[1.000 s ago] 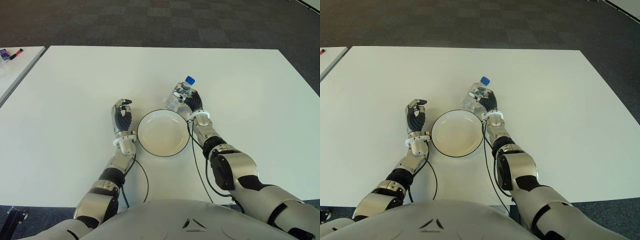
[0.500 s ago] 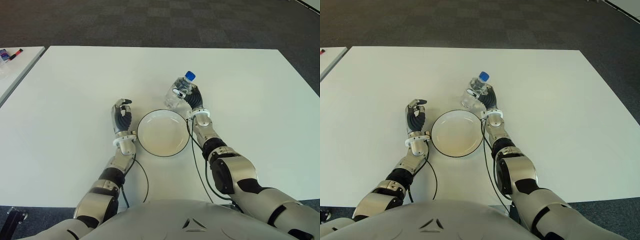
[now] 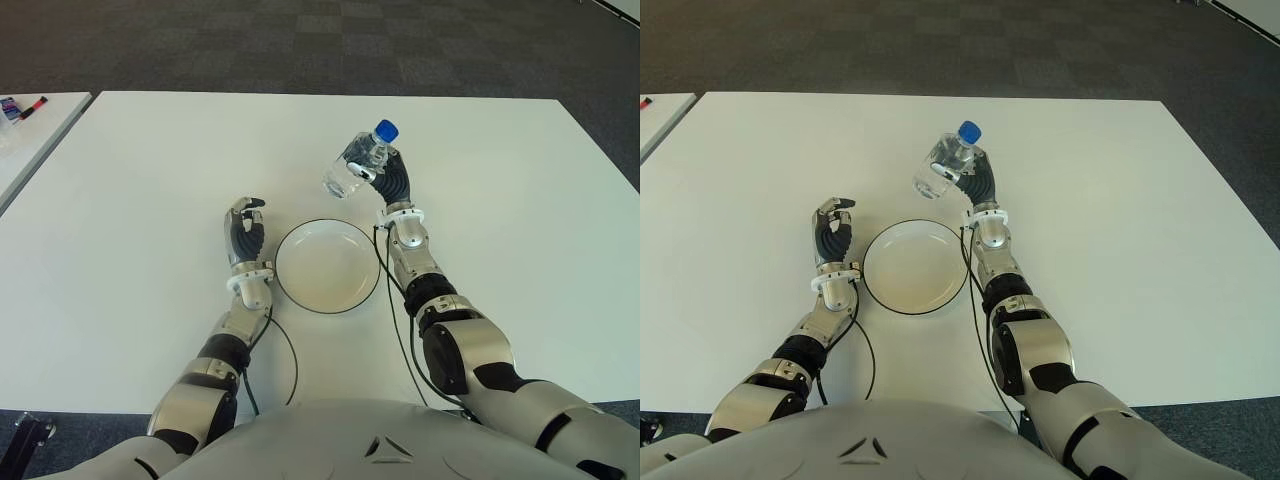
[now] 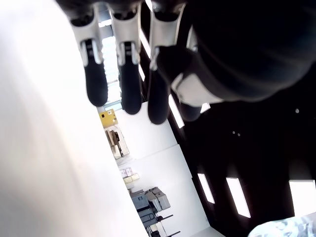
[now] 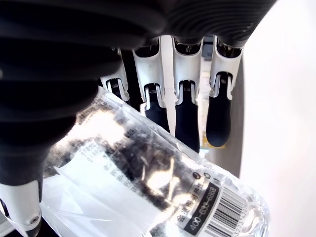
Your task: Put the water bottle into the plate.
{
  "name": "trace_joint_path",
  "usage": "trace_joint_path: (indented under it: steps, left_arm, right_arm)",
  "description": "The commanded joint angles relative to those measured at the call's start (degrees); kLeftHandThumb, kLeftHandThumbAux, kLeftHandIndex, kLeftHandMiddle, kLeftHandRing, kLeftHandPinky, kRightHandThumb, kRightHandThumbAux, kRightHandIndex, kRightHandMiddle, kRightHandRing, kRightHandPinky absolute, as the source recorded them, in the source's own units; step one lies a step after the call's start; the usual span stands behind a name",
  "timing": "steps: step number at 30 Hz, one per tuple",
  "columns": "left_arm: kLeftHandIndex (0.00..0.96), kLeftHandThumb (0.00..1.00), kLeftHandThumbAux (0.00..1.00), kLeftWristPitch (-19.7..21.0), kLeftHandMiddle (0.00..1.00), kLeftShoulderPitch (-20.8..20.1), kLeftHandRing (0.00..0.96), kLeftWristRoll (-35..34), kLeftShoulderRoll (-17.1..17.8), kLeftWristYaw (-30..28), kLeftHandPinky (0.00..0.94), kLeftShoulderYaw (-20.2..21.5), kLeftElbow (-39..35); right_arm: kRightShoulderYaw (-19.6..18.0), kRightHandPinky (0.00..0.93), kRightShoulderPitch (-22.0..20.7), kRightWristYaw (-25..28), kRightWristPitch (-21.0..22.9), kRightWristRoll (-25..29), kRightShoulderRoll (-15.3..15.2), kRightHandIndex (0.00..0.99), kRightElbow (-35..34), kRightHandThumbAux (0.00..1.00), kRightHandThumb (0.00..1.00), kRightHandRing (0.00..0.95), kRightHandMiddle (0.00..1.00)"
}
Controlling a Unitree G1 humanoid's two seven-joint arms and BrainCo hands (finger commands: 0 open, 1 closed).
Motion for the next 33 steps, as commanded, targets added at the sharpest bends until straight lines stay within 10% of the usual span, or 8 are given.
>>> trace_joint_path:
  steps: [1,33]
  left_arm:
    - [0.470,0.841,0.675,0.7,0.411,1.0,0.345,-0.1,0.6,-0.3,0.381,-0.1,1.6]
    - [0.468,0.842,0.674,0.4,0.416,0.6,0.355,-1.0,0.3,-1.1,0.385,0.0,2.2]
  right_arm:
    - [0.2,0.854,2.3,0.3,-0.7,1.1,0.5,0.406,-4.2,0.674,0.858,0.876,0.537]
    - [2.8,0.858,9.8,0.7,3.8,-0.6,0.7,0.408,-20.2,0.673,0.858,0.880,0.537]
